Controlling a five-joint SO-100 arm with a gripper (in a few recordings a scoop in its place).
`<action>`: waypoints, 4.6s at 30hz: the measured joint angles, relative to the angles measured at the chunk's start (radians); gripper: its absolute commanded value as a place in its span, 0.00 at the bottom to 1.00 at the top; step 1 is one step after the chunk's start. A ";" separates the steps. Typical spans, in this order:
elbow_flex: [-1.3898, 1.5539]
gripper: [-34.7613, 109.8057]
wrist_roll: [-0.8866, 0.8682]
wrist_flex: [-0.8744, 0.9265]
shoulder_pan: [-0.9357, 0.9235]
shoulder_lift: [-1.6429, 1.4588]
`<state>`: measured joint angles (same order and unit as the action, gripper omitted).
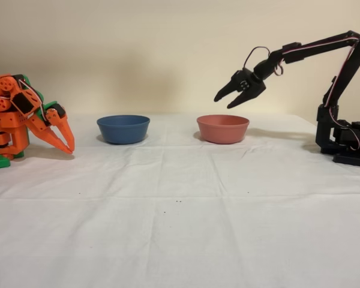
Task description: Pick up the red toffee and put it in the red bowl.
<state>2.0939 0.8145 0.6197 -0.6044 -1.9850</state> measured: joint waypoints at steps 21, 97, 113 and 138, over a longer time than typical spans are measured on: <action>0.176 0.25 -0.449 0.316 0.411 -0.540; 0.950 0.25 -0.917 0.249 0.572 -1.215; 0.950 0.25 -0.917 0.249 0.572 -1.215; 0.950 0.25 -0.917 0.249 0.572 -1.215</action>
<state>3.0434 -0.1028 0.8682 -0.0322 -3.1999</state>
